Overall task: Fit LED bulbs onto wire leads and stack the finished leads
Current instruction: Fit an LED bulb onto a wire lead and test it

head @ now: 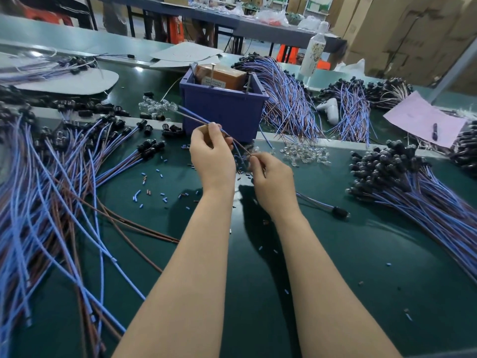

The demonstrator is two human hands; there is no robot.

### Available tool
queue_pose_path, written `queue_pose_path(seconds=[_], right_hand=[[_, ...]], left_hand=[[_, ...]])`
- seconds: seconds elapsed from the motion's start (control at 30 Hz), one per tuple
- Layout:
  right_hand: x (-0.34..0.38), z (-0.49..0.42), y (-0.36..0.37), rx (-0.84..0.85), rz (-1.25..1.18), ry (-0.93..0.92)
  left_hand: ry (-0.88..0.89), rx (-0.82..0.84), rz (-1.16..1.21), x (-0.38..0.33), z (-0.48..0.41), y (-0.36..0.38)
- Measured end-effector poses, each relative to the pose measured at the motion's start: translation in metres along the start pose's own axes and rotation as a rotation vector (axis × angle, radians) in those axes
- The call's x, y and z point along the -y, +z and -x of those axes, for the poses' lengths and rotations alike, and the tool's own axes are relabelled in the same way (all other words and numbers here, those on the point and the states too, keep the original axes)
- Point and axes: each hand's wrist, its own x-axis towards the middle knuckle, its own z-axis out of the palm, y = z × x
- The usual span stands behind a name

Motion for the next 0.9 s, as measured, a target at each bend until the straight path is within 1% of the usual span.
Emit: queue_pose_path(seconds=[0.13, 0.23, 0.37, 0.4, 0.47, 0.57, 0.6, 0.67, 0.77, 0.83, 0.9], right_hand=[[-0.001, -0.001, 0.001, -0.007, -0.064, 0.005], [-0.003, -0.002, 0.001, -0.020, -0.079, 0.059], [-0.004, -0.001, 0.001, 0.030, -0.047, 0.066], [-0.003, -0.001, 0.001, 0.020, -0.051, 0.065], [-0.002, -0.002, 0.001, -0.025, -0.059, 0.064], [-0.002, -0.003, -0.001, -0.061, -0.078, 0.076], [-0.003, -0.003, -0.001, -0.056, -0.093, 0.092], [-0.004, -0.002, -0.001, -0.044, -0.130, 0.126], [-0.005, -0.003, 0.000, -0.041, -0.195, 0.162], [-0.005, -0.003, 0.000, -0.044, -0.222, 0.166], [-0.006, -0.003, 0.000, -0.059, -0.210, 0.151]], left_hand=[[-0.010, 0.088, 0.035, 0.000, 0.002, 0.002], [-0.001, 0.081, 0.023, 0.000, 0.002, 0.002], [0.005, 0.074, 0.041, 0.000, 0.001, 0.001], [0.010, 0.097, 0.020, 0.000, 0.002, 0.001], [0.006, 0.193, -0.101, 0.003, 0.004, 0.001], [-0.083, 0.408, -0.351, 0.010, 0.008, 0.004], [-0.113, 0.444, -0.409, 0.012, 0.010, 0.005], [-0.181, 0.429, -0.407, 0.015, 0.011, 0.005], [-0.332, 0.344, -0.303, 0.016, 0.008, 0.005], [-0.342, 0.361, -0.421, 0.020, 0.005, 0.003], [-0.315, 0.430, -0.469, 0.020, 0.006, 0.001]])
